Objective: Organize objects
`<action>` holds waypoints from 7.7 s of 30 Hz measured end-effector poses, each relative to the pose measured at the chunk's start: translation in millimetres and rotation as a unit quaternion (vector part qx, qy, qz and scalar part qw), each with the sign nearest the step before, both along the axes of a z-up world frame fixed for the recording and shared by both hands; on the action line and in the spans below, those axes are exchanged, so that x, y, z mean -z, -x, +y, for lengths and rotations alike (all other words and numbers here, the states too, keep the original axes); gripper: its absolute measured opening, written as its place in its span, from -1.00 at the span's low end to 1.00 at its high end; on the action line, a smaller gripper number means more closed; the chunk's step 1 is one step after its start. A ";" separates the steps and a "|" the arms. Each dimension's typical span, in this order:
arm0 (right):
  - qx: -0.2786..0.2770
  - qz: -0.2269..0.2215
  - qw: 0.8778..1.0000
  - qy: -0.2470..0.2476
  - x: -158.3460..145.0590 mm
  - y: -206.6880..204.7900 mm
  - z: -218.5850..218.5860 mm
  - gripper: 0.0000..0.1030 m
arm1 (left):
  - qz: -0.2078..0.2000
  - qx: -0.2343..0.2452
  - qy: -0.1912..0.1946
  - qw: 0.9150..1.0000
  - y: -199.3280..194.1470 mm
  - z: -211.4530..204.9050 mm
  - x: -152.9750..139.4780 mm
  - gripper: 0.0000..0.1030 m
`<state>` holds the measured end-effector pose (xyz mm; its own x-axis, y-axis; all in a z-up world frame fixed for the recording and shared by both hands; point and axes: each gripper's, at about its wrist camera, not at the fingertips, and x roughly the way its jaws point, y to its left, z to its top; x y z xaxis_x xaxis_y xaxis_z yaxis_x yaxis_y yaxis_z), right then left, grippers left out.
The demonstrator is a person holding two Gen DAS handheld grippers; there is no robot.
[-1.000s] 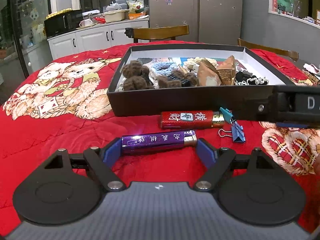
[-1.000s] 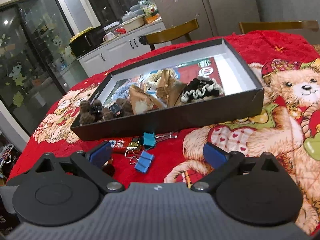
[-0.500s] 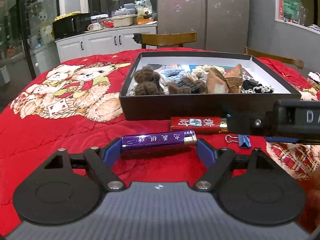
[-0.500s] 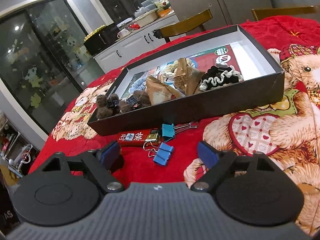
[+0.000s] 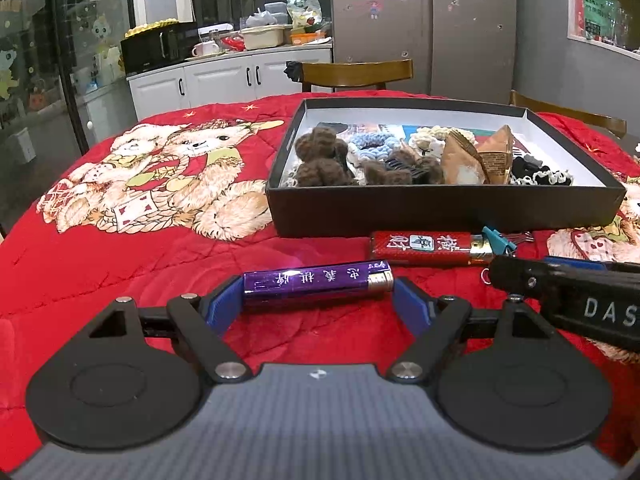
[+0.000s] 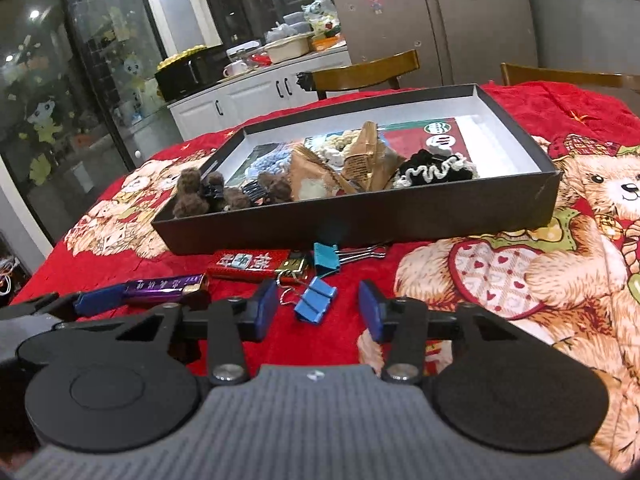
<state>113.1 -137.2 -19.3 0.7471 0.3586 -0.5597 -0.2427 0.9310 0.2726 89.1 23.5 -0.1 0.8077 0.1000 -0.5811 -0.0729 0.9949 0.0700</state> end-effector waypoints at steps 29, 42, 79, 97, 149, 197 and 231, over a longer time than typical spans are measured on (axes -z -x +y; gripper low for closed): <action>0.022 -0.024 0.998 0.054 -1.6 7.7 9.7 -0.67 | 0.007 -0.008 0.004 1.000 -2.4 2.6 0.7 0.63; 0.030 -0.027 0.998 0.048 -3.2 8.3 5.9 -0.67 | 0.005 -0.008 0.003 1.000 -1.9 2.4 0.4 0.63; -0.020 -0.071 0.993 -0.095 -41.7 17.2 -25.1 -0.67 | -0.109 0.058 0.061 0.990 28.7 4.8 -32.4 0.63; 0.002 -0.099 0.980 -0.170 -115.1 -5.0 -53.5 -0.67 | -0.158 0.060 0.027 0.985 36.0 -16.1 -110.3 0.63; 0.113 -0.011 0.980 -0.161 -83.5 -175.6 -104.4 -0.67 | -0.056 0.129 0.085 0.986 -194.5 -82.7 -88.9 0.63; 0.132 0.108 0.983 -0.066 -35.4 -196.8 -90.4 -0.66 | 0.056 0.148 0.052 0.986 -214.9 -110.9 -24.5 0.63; 0.129 0.149 0.980 -0.027 -28.3 -203.4 -81.7 0.08 | 0.076 0.125 0.095 0.985 -226.5 -97.0 -21.5 0.64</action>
<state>316.5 -218.9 9.0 0.6229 0.2148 -0.7522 0.0967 0.9330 0.3465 315.6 -73.4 21.4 0.6962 -0.2131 -0.6855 0.1724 0.9766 -0.1286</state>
